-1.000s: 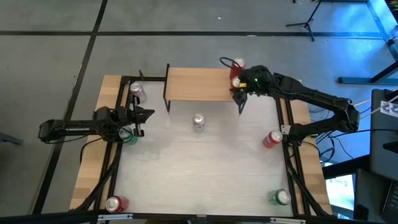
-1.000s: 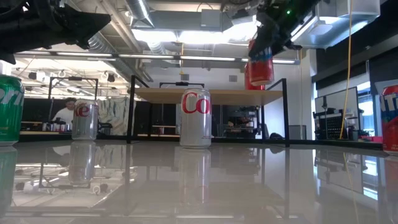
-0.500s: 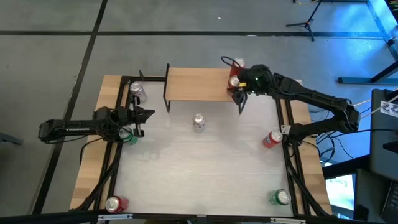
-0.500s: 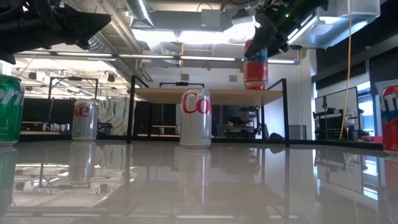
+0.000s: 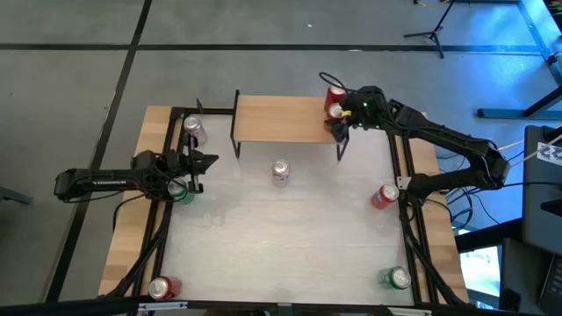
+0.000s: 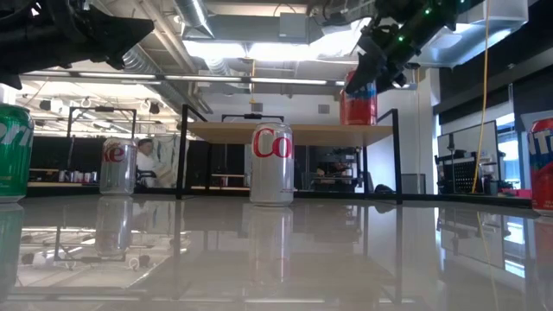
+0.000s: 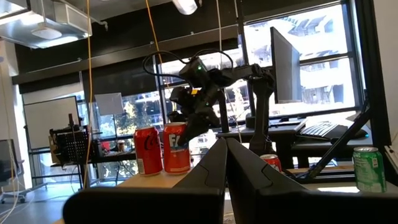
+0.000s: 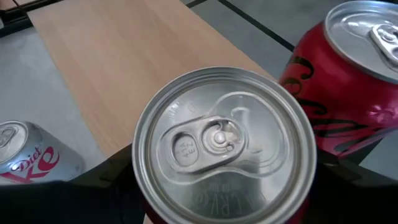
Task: Place canned beverage on shelf
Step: Put the bottom orange soda can on the shelf
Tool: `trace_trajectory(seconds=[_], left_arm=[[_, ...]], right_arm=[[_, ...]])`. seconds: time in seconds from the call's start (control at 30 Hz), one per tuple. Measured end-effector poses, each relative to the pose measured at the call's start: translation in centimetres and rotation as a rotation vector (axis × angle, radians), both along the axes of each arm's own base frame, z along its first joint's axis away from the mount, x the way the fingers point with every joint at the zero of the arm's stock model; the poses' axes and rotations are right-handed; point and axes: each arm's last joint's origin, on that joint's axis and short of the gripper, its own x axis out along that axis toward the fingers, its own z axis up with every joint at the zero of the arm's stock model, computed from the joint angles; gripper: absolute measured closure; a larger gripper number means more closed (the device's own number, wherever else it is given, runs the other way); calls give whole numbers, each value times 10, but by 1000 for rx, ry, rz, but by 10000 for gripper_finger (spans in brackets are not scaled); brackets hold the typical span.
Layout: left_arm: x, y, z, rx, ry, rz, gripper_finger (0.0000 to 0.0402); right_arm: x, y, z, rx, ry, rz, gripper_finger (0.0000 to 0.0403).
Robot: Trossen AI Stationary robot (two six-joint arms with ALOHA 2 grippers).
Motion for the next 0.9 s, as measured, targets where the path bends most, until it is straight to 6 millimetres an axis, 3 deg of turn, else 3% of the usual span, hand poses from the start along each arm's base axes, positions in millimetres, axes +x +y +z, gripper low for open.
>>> trace_trajectory(seconds=[0.23,0.57,0.77,0.9], left_arm=[[0,0,0,0,0,0,398],[0,0,0,1,-1,0,398],[0,0,0,1,-2,0,398],[0,0,0,1,-1,0,398]], right_arm=[[-1,-1,0,-9,10,17,108],[-2,-1,-2,-37,45,-30,18],[-2,-2,0,-54,45,-51,17],[-1,-3,13,-68,21,-52,23]])
